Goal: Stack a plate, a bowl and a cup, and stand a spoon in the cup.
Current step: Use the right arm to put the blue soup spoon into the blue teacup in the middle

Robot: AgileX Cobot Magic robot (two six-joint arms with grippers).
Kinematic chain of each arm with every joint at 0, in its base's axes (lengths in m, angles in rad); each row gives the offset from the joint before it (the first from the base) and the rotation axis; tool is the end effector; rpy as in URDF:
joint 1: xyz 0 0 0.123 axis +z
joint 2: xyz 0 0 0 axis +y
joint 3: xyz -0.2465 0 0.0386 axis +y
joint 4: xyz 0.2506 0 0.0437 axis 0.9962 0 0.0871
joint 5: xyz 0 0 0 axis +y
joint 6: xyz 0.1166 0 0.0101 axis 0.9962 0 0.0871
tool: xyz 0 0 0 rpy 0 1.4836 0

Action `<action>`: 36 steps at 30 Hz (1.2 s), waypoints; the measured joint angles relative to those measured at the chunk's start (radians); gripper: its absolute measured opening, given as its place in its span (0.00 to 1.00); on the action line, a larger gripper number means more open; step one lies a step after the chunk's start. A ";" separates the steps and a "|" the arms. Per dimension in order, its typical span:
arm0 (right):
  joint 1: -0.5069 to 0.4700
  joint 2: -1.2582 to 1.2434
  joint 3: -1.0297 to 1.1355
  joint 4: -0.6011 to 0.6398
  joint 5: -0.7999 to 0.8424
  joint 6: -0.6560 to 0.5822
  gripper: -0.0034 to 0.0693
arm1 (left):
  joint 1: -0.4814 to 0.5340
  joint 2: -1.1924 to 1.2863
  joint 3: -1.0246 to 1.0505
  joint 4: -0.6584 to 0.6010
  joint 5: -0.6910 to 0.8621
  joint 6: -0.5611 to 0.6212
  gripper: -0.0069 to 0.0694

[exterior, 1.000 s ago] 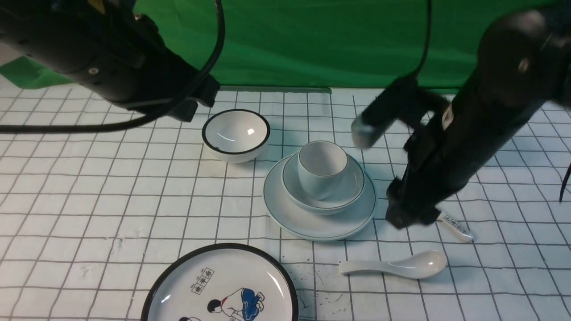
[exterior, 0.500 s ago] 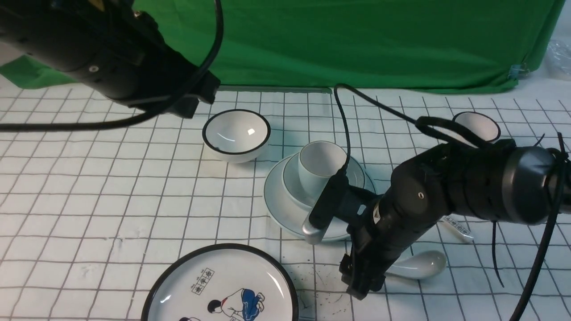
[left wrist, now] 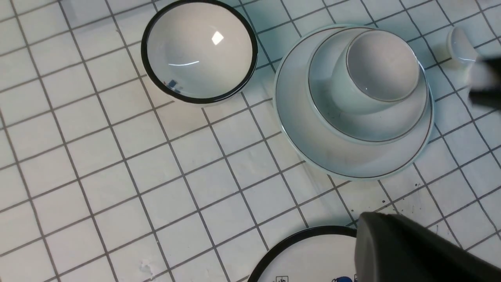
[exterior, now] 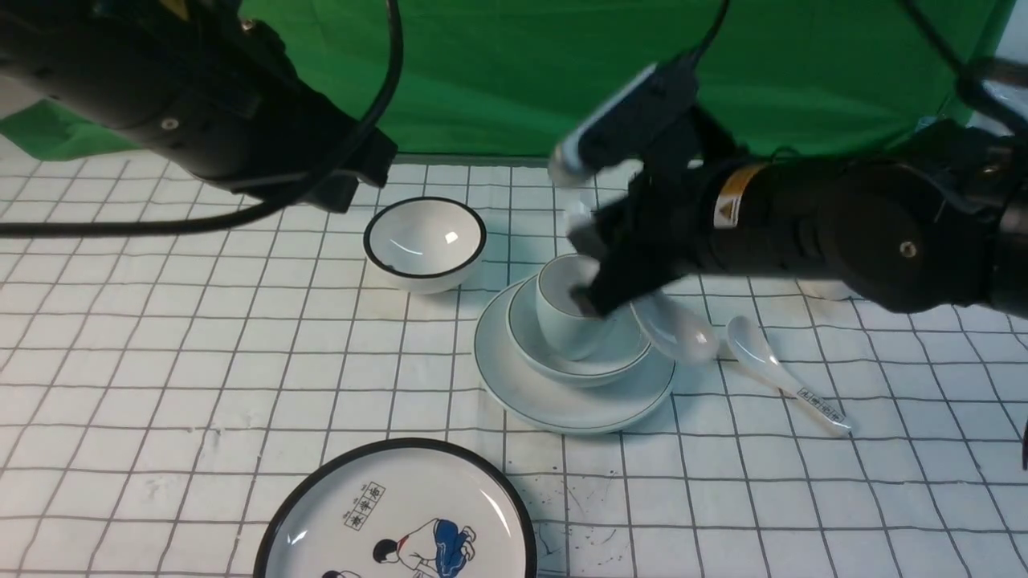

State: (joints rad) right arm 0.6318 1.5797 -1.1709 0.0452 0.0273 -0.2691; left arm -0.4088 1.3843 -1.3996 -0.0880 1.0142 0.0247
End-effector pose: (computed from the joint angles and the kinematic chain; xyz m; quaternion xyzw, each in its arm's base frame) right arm 0.3211 0.2352 0.2695 -0.3402 0.7451 0.1167 0.5617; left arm 0.2844 -0.1327 0.3277 0.1936 0.9253 -0.1038 0.3092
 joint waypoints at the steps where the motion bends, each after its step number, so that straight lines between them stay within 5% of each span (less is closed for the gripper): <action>1: 0.000 0.001 -0.001 0.000 -0.154 0.043 0.30 | 0.000 0.000 0.000 0.000 0.000 0.000 0.09; 9: 0.000 0.195 -0.001 0.003 -0.629 0.124 0.30 | 0.000 0.000 0.000 0.017 0.016 0.000 0.09; 36: 0.000 0.300 0.129 0.135 -0.819 -0.004 0.30 | 0.000 0.000 0.000 0.029 -0.007 0.001 0.09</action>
State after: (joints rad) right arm 0.6318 1.8796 -1.0422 0.1803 -0.7912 -0.2733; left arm -0.4088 1.3843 -1.3996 -0.0588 1.0070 0.0258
